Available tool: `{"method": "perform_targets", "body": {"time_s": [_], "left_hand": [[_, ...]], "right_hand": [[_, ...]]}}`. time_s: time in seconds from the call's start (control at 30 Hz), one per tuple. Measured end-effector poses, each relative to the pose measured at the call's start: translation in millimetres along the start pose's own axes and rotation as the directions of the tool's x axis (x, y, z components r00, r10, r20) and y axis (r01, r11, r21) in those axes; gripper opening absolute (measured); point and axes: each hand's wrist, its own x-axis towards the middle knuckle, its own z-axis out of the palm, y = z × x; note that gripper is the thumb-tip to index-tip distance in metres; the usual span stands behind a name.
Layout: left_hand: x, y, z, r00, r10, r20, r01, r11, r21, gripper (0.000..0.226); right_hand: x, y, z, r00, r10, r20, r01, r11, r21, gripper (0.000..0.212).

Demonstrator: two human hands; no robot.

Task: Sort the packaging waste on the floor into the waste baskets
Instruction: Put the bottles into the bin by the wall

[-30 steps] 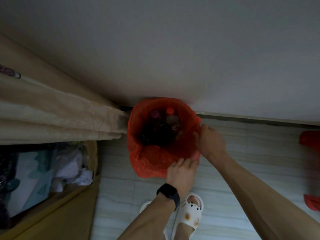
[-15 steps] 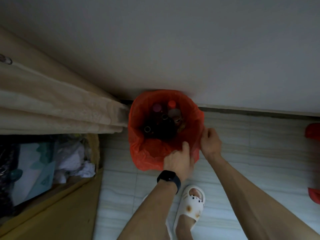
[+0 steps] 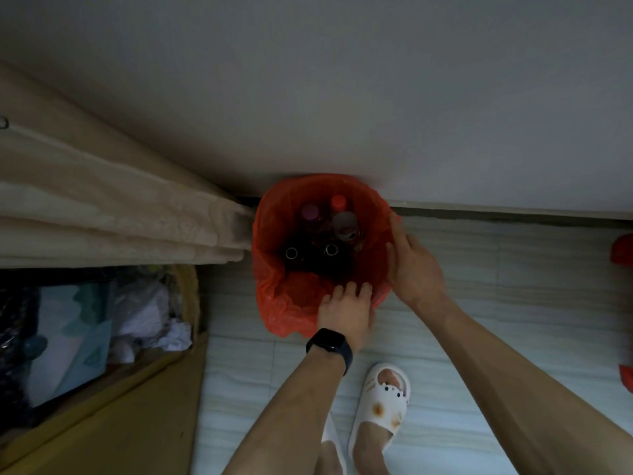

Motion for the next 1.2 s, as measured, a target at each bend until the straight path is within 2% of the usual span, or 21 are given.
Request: {"method": "perform_targets", "body": {"time_s": [0.13,0.23,0.33,0.5,0.67,0.8,0.9,1.07,1.2], "left_hand": [[-4,-5,-3,0.999,0.034,-0.021,-0.033,0.999,0.009,0.042],[-9,-8,-8,0.998,0.045,-0.035,-0.046,0.999,-0.016,0.042],[-17,-9,-21,0.999,0.047,-0.016,-0.047,0.998,-0.028,0.040],[-44,-8,-62,1.000,0.010,-0.003,-0.010,1.000,-0.020,0.038],[-85,-7,-123,0.998,-0.049,-0.027,0.049,0.998,-0.030,0.032],[-134,-8,-192,0.988,-0.085,-0.126,0.078,0.995,-0.062,0.034],[-178,-8,-243,0.961,-0.114,-0.252,0.093,0.991,-0.097,0.032],[-284,-8,-315,0.869,-0.197,-0.454,0.142,0.978,-0.152,0.028],[-396,-1,-341,0.752,-0.331,-0.570,0.240,0.943,-0.231,0.025]], "right_hand": [[2,-3,0,0.994,0.101,0.049,-0.104,0.993,0.049,0.057],[2,-8,-10,0.984,0.115,0.133,-0.123,0.991,0.054,0.061],[-5,-19,-29,0.979,0.127,0.159,-0.141,0.987,0.082,0.064],[-27,-50,-70,0.982,0.116,0.150,-0.116,0.993,-0.011,0.044],[-70,-93,-127,0.987,0.013,0.162,-0.005,0.999,-0.053,0.046],[-117,-142,-189,0.991,-0.101,0.090,0.106,0.993,-0.053,0.039],[-147,-178,-234,0.981,-0.189,0.045,0.192,0.979,-0.069,0.037],[-209,-244,-308,0.932,-0.362,-0.015,0.359,0.928,-0.096,0.032],[-275,-288,-353,0.852,-0.522,-0.049,0.516,0.851,-0.093,0.028]]}}
